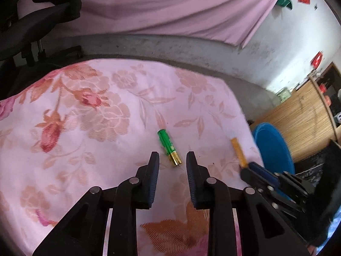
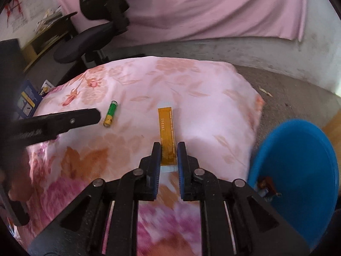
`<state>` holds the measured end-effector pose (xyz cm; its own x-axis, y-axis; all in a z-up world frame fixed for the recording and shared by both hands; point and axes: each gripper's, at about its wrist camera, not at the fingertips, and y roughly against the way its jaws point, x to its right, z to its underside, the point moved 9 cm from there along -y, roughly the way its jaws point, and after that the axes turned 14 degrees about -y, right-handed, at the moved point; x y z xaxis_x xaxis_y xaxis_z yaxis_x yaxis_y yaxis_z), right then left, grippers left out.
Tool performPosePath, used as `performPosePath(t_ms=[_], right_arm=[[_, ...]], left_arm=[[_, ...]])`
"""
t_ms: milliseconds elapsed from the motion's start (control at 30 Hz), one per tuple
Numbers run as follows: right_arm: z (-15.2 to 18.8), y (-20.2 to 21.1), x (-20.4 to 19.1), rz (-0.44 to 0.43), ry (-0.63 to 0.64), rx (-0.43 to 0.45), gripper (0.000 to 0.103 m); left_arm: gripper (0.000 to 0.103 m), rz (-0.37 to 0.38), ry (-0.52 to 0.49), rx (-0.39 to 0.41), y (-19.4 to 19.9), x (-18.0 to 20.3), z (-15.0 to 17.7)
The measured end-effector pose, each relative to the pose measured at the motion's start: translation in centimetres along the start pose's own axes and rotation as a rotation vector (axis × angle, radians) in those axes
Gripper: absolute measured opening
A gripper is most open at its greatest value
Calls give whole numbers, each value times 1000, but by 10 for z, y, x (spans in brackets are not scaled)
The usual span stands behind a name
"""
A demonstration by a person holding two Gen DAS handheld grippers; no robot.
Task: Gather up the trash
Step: 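Grasp the green lighter with the left gripper while the right gripper grasps the orange strip, then carry the green lighter and orange strip over the blue basin, open both grippers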
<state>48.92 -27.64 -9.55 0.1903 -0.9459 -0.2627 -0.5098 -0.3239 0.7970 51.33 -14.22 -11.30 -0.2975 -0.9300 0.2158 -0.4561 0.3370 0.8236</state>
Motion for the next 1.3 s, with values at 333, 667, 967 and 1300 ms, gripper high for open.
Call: performPosePath(t_ms=[333, 667, 967, 1300], right_arm=[[5, 8, 13, -31, -52, 25, 44], [22, 27, 22, -56, -95, 63, 44], [21, 91, 32, -145, -175, 282, 44], [-15, 232, 43, -160, -145, 701, 44]], left_arm=[[7, -105, -47, -43, -15, 10, -3], [7, -85, -33, 90, 25, 34, 23], [7, -80, -123, 384, 109, 76, 6], [7, -54, -292, 734, 210, 168, -39]])
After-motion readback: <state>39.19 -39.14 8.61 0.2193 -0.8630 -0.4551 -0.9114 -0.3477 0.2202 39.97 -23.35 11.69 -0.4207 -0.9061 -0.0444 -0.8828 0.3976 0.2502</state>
